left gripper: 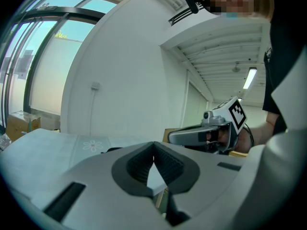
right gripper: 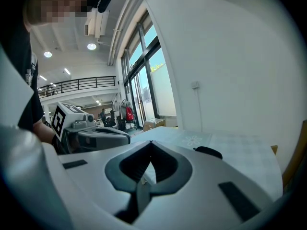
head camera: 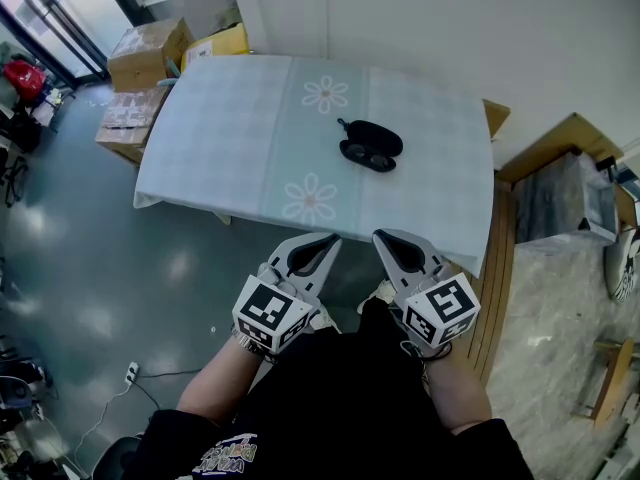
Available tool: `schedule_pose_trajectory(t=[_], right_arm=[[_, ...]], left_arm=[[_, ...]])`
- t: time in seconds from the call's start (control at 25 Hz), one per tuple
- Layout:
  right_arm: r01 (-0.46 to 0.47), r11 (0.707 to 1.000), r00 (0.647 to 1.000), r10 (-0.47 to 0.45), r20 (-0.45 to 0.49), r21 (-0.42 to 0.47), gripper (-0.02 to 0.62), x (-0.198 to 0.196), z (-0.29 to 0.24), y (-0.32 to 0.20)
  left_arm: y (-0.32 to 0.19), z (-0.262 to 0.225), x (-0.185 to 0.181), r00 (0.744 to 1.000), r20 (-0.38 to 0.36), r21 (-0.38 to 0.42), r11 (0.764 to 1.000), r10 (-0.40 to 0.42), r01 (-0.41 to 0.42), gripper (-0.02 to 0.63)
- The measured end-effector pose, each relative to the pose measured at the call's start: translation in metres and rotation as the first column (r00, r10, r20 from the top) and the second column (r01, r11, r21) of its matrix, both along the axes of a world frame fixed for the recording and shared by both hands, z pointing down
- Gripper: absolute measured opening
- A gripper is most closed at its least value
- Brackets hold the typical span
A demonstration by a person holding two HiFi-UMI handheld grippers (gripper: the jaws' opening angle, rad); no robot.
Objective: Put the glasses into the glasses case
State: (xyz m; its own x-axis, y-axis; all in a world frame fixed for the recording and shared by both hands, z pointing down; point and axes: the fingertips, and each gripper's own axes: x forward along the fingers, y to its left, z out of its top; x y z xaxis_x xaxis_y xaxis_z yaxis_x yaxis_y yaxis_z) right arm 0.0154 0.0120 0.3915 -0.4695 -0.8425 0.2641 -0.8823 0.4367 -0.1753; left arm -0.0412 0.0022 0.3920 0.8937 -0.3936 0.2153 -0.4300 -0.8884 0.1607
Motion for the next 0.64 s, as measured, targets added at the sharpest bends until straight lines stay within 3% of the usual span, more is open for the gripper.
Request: schedule_pose_trajectory(t=[0.64], right_arm=[[0.01,1.0,1.0,-0.01,-0.015,0.005,0.023,-0.0038,-0.0045,-0.0021]], left_arm=[[-0.0009,-0.0024,-0.0033,1.0,-0.001,0.001,1.0,-0.001,0.001,0.028]])
